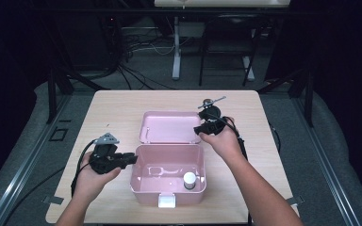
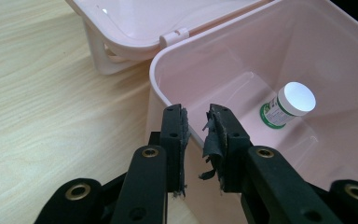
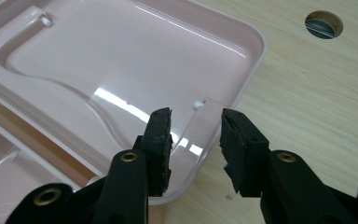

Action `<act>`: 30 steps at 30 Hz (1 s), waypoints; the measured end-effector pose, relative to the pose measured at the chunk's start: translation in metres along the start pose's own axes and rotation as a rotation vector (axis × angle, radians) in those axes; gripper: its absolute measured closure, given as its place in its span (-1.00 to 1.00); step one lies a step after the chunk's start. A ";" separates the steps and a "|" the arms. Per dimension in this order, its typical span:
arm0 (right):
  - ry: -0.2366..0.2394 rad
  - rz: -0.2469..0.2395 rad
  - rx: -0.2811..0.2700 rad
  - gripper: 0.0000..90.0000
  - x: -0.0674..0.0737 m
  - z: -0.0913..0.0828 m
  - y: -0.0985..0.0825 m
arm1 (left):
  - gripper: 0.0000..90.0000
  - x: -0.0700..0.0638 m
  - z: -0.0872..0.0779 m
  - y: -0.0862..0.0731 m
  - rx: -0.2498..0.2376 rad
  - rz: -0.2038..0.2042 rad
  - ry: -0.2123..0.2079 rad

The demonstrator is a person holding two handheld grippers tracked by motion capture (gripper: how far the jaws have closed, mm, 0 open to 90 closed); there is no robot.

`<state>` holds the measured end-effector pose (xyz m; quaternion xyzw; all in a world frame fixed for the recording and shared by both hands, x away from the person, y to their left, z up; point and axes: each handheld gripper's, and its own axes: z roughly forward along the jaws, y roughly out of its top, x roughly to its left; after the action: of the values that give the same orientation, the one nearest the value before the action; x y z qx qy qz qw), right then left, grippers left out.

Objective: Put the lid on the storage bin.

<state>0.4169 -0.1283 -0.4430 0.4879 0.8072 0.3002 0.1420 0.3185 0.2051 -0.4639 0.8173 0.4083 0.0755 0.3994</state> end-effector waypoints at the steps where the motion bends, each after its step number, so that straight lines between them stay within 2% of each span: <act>1: 0.002 0.002 0.000 0.39 -0.001 0.001 0.001 | 0.69 0.000 0.000 0.000 -0.001 -0.001 0.000; 14: -0.016 0.052 0.004 0.44 -0.009 0.011 0.007 | 0.69 0.000 0.000 0.000 -0.004 -0.007 -0.003; 16: -0.021 0.067 0.016 0.46 -0.010 0.014 0.008 | 0.70 0.000 0.000 0.000 -0.004 -0.008 -0.004; 22: -0.030 0.124 0.000 0.53 -0.015 0.018 0.010 | 0.70 0.001 0.000 0.000 -0.005 -0.009 -0.006; 30: -0.058 0.166 0.001 0.59 -0.018 0.026 0.012 | 0.70 0.001 0.000 0.000 -0.005 -0.009 -0.005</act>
<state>0.4473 -0.1314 -0.4569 0.5618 0.7596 0.2964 0.1399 0.3190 0.2056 -0.4645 0.8146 0.4107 0.0727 0.4030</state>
